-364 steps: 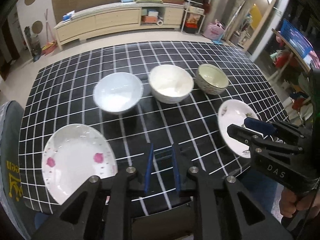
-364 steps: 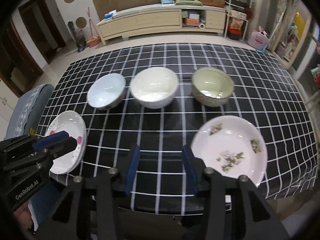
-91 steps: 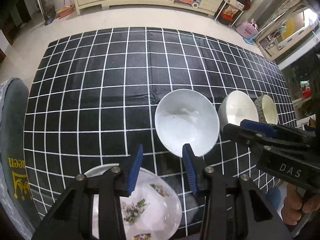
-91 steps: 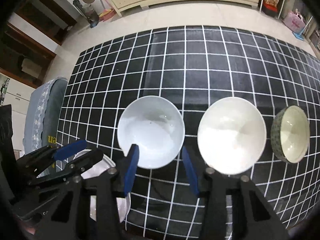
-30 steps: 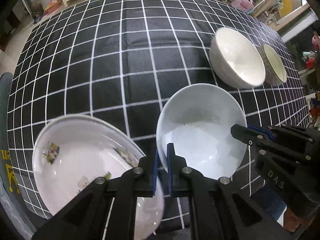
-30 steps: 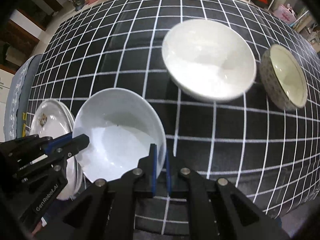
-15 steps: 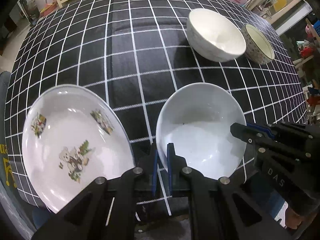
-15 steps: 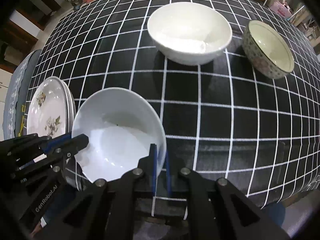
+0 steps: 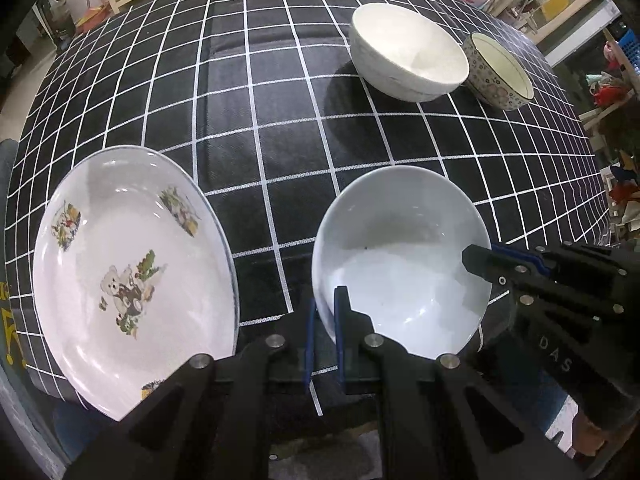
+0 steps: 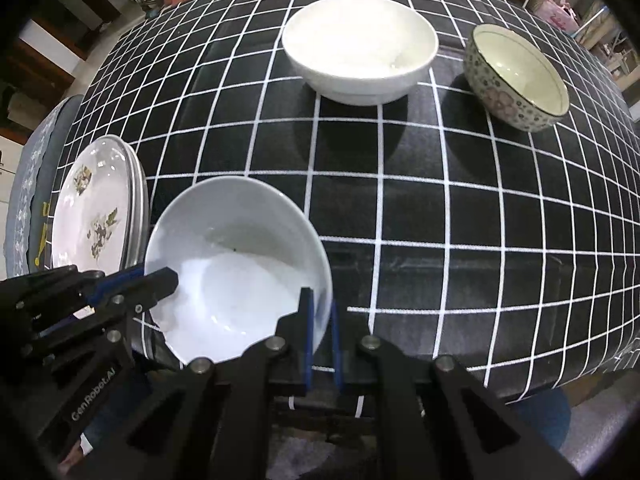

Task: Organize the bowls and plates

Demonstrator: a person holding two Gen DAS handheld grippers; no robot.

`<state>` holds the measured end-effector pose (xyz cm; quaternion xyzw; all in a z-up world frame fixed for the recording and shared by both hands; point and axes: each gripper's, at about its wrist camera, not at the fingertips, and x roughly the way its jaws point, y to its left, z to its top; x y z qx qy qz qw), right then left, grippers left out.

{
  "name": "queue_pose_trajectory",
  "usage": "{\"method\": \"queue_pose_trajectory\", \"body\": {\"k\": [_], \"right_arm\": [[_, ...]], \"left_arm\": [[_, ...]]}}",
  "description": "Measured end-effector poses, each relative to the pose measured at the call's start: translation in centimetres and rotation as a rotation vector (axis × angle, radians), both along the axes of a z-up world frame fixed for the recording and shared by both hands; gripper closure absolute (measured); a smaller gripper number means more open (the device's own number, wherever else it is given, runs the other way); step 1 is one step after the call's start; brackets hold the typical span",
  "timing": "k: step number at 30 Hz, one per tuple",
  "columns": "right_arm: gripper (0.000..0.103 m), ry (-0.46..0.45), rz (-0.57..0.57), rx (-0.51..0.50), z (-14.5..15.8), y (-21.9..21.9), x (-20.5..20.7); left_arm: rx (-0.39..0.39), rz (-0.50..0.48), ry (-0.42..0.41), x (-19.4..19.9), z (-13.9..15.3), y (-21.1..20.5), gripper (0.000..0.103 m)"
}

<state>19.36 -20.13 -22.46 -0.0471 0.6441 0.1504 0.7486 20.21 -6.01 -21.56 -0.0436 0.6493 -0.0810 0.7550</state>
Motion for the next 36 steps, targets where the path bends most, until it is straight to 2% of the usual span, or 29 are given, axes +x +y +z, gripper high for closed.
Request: {"method": "queue_pose_trajectory", "body": {"k": [10,14,19,24,28,36], "right_arm": [[0.092,-0.004,-0.003,0.016,0.8,1.0,1.1],[0.092,-0.019,0.01,0.011,1.7,0.9,1.5],[0.092,-0.016,-0.025,0.072,3.3,0.1,3.3],[0.092,-0.035,-0.072,0.118,5.6,-0.7,6.5],[0.092,-0.045,-0.105,0.139,6.8,-1.8,9.1],[0.092,-0.052,-0.129,0.113,6.9,-2.7,14.2]], "left_arm": [[-0.013,0.0,0.002,0.1,0.8,0.6,0.096],[-0.014,0.001,-0.034,0.5,2.4,1.1,0.096],[-0.017,-0.007,-0.073,1.7,4.7,1.1,0.096],[-0.025,-0.01,-0.116,4.0,7.1,0.6,0.096],[-0.058,-0.023,-0.119,6.7,8.5,-0.1,0.095],[-0.064,-0.034,-0.102,12.1,7.9,-1.7,0.089]]}}
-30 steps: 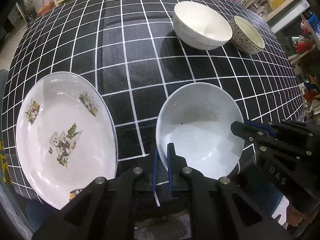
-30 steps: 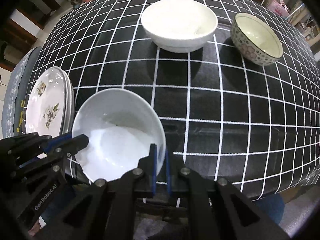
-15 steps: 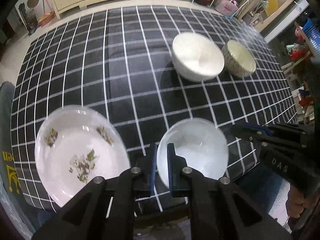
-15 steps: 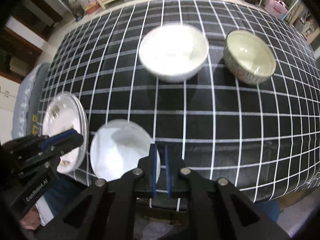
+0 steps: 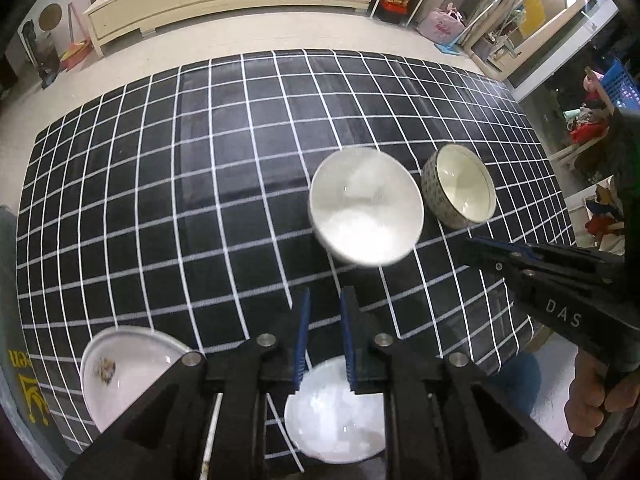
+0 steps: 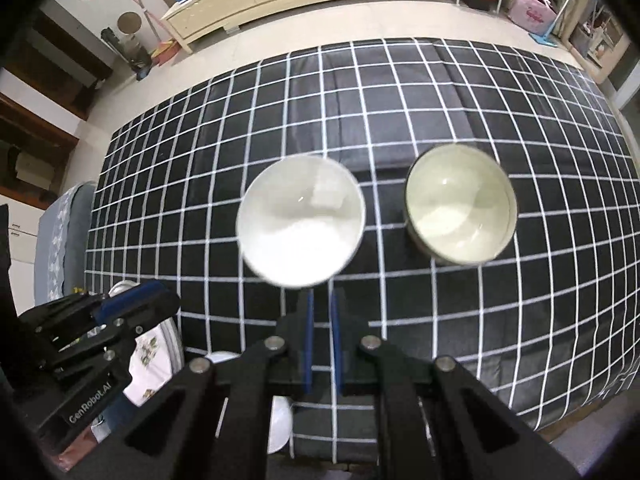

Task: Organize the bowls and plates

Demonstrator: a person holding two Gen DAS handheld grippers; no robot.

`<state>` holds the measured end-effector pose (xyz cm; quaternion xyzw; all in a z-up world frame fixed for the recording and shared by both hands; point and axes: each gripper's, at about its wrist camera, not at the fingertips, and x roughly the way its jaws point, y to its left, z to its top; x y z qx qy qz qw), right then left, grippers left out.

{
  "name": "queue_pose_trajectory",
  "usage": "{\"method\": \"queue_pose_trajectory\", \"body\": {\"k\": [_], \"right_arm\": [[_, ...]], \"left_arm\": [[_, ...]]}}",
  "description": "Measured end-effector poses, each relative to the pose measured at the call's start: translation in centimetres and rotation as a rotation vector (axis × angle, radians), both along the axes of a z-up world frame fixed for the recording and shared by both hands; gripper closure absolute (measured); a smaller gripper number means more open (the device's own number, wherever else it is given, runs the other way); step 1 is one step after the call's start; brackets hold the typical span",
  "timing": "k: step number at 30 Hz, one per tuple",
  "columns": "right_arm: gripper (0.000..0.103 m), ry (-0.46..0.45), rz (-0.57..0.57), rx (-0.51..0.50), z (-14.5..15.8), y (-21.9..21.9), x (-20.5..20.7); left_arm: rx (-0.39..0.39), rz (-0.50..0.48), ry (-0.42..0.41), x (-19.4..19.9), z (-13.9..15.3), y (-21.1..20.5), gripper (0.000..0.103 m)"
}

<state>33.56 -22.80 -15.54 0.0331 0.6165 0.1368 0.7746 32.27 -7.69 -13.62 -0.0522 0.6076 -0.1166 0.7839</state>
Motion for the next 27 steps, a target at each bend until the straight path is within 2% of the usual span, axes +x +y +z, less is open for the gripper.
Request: {"method": "queue_pose_trajectory", "body": {"k": [7,18,24,27], "right_arm": [[0.092,0.034,-0.014,-0.04,-2.2,-0.6,3.3],[0.092,0.084,-0.022,-0.034,-5.1,-0.5,6.2],[0.092,0.087,-0.005,-0.072,-6.3,0.4,6.9],[0.092,0.072,0.01,-0.093,-6.9,0.6,6.7]], "left_arm": [[0.018,-0.009,0.035,2.9,-2.3,-0.5,0.089],[0.032,-0.019,0.074,6.3,-5.6,-0.9,0.089],[0.084,-0.05,0.078,7.5,-7.1,-2.1,0.09],[0.138,-0.069,0.054,7.4,-7.9,-2.8,0.095]]}}
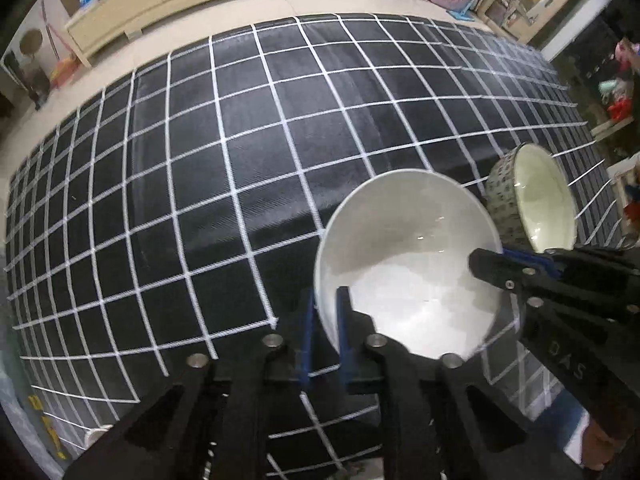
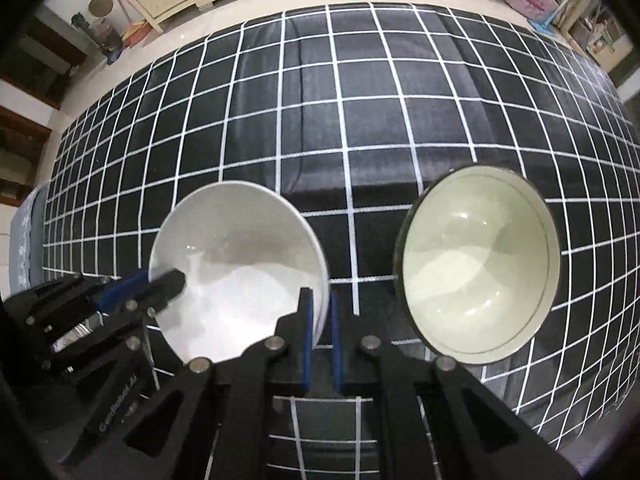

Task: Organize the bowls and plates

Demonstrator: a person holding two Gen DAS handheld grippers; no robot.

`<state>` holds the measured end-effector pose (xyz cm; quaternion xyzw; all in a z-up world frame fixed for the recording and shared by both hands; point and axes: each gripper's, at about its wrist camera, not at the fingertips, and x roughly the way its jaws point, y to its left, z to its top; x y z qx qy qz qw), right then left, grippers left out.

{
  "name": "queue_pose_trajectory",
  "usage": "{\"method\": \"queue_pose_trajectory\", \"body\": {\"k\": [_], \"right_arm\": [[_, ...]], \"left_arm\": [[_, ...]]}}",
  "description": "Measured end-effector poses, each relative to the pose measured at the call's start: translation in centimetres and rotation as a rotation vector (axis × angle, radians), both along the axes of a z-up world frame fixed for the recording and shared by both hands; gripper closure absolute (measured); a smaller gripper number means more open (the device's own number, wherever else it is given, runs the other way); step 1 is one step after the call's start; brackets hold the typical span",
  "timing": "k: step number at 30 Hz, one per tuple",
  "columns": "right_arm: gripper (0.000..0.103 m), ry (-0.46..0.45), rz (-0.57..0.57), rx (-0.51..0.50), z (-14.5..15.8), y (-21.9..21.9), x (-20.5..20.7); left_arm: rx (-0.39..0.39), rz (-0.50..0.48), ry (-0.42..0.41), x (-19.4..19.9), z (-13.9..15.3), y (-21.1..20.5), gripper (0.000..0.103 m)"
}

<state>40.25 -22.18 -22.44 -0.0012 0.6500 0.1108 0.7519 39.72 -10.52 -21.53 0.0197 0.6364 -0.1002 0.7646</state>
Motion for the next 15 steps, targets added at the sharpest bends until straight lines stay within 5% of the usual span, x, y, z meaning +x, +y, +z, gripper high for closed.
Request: {"method": "queue_pose_trajectory", "body": {"k": [15], "right_arm": [[0.092,-0.001,0.091,-0.006,-0.4,4.2,-7.5]], "left_arm": [[0.066,-0.009,0.006,-6.3,-0.8,2.5,0.094]]}}
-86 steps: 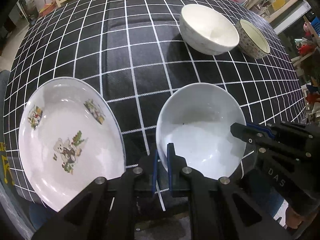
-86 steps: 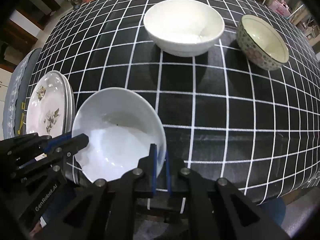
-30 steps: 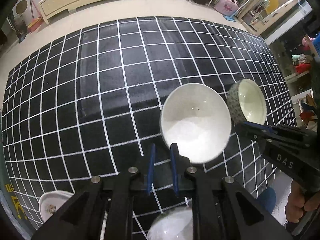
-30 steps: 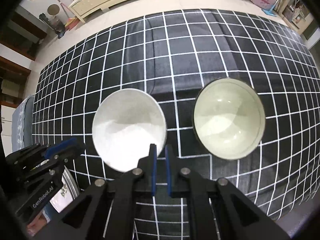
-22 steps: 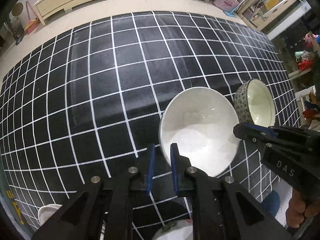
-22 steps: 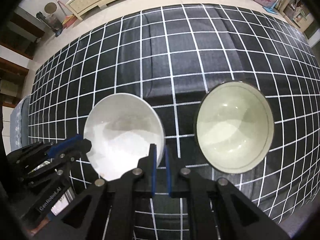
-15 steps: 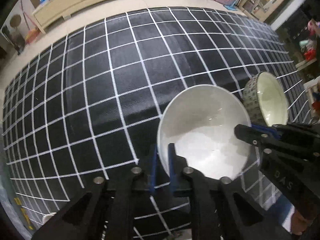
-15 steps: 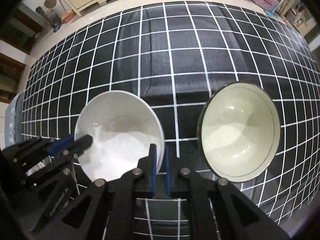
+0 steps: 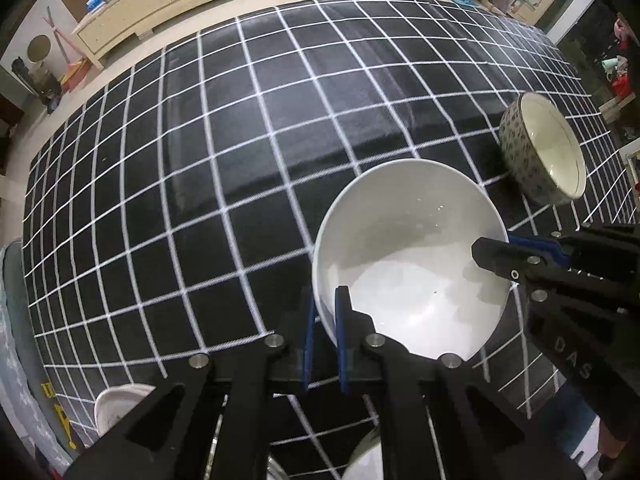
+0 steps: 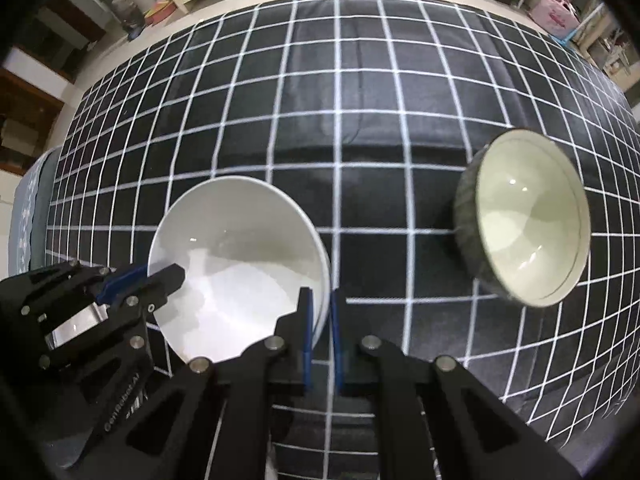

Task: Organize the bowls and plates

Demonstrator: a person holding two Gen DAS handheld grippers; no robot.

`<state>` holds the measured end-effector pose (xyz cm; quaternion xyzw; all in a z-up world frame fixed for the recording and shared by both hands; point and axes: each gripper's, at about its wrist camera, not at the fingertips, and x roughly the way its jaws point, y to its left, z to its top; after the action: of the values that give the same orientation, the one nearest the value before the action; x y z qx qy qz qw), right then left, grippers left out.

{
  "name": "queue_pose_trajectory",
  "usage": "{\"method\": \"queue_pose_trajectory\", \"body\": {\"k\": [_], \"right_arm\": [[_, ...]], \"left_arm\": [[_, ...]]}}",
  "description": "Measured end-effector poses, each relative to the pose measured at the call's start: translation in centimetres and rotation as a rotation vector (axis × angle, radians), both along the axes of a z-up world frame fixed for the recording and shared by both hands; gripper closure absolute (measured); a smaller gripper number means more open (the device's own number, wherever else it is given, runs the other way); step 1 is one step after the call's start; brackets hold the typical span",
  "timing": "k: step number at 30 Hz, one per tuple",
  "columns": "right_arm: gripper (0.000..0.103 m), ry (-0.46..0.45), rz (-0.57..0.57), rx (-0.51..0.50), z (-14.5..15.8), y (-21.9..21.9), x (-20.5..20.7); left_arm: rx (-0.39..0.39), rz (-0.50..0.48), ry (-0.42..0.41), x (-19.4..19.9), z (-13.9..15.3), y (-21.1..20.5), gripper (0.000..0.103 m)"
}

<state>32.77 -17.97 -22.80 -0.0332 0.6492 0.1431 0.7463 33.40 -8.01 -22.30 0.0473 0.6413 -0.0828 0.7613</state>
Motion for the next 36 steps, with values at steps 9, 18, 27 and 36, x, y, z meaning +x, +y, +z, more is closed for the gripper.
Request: {"method": "queue_pose_trajectory", "body": {"k": [9,18,27,36], "right_arm": [[0.092,0.004,0.021,0.02,0.4,3.0,-5.5],[0.092,0.011,0.013,0.027,0.2,2.6,-7.7],[0.092,0.008,0.002,0.007,0.7,2.6,-5.7],[0.092,-0.027,0.0,0.021,3.1,4.9,-4.0]], "left_arm": [[-0.012,0.016,-0.001,-3.9,-0.8,3.4,0.094],[-0.031,0.034,0.002,-5.8,-0.9,4.4,0.094],[-0.057,0.067,0.003,-5.3,-1.2,4.7,0.094],[-0.06,0.097,-0.028,-5.7,0.9,5.7,0.096]]}}
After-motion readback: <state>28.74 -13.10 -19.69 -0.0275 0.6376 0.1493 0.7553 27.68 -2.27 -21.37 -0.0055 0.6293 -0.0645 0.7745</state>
